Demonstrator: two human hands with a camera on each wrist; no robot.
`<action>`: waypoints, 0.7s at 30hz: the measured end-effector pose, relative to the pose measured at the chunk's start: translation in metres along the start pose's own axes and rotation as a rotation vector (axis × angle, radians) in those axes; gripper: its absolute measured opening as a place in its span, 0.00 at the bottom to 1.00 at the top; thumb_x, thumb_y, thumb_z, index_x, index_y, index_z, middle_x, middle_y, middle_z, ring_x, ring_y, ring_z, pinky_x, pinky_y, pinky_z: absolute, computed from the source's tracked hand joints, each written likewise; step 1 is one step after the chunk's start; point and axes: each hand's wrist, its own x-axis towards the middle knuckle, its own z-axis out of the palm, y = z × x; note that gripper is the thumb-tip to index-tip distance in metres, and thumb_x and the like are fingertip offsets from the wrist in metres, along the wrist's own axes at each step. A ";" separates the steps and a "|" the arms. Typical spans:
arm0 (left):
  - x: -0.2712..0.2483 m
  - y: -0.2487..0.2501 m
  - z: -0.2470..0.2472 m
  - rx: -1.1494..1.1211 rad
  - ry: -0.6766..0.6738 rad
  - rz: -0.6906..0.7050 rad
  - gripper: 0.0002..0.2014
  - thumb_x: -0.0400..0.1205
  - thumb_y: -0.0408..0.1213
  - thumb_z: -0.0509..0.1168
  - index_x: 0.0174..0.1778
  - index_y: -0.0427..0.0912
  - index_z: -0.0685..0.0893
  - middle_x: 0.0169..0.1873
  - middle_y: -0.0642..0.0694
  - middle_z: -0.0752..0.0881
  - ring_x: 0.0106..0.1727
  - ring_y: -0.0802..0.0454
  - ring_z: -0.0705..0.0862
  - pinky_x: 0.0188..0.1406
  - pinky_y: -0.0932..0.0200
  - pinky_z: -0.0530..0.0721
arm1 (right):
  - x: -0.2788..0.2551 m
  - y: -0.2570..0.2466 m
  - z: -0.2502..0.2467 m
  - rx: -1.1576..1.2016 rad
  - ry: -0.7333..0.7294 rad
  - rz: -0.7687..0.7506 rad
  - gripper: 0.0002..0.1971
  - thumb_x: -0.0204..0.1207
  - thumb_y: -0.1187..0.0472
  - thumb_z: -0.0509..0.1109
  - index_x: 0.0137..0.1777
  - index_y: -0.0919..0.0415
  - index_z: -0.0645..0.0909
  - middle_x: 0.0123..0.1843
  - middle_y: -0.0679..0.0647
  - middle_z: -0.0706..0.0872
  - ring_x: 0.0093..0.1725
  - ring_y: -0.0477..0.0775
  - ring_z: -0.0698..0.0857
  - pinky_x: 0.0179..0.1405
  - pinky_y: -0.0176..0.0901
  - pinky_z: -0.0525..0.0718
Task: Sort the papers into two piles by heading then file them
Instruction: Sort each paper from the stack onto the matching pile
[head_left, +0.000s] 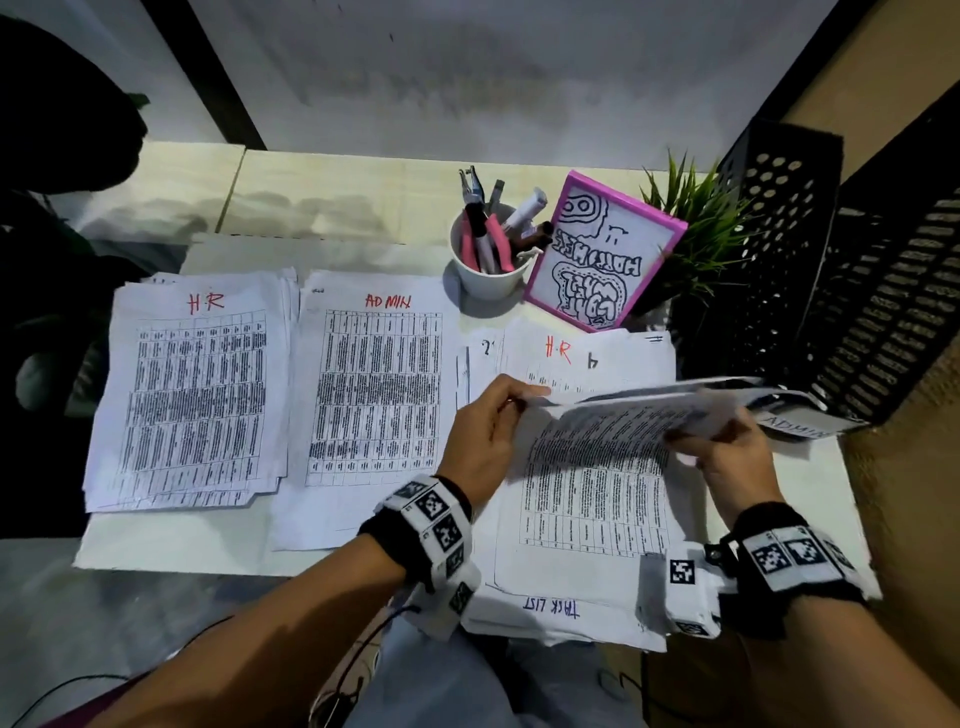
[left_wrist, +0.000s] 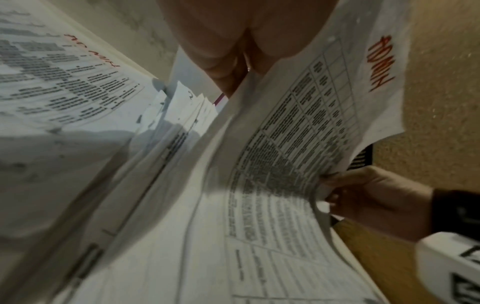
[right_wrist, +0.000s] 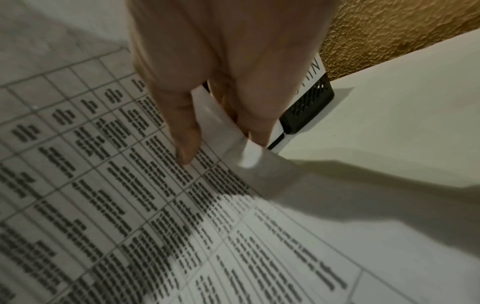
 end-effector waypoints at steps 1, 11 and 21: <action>-0.002 0.001 0.000 -0.036 -0.014 -0.019 0.16 0.86 0.25 0.54 0.44 0.50 0.79 0.44 0.57 0.86 0.44 0.68 0.82 0.44 0.71 0.78 | 0.000 -0.001 0.001 -0.012 -0.005 -0.012 0.25 0.63 0.86 0.70 0.58 0.64 0.80 0.38 0.46 0.91 0.38 0.43 0.89 0.33 0.33 0.85; -0.006 0.001 0.008 -0.163 0.123 -0.157 0.21 0.75 0.58 0.66 0.61 0.57 0.72 0.57 0.58 0.83 0.56 0.56 0.85 0.55 0.51 0.85 | 0.000 -0.012 0.010 0.138 0.036 0.000 0.08 0.74 0.63 0.74 0.40 0.54 0.76 0.32 0.40 0.86 0.32 0.34 0.84 0.33 0.27 0.80; 0.011 0.003 -0.043 0.118 0.303 -0.085 0.16 0.80 0.30 0.67 0.52 0.46 0.63 0.38 0.54 0.73 0.34 0.57 0.76 0.34 0.56 0.80 | -0.013 -0.050 0.081 0.256 -0.232 -0.047 0.08 0.73 0.67 0.71 0.52 0.62 0.81 0.38 0.48 0.89 0.37 0.41 0.86 0.37 0.32 0.83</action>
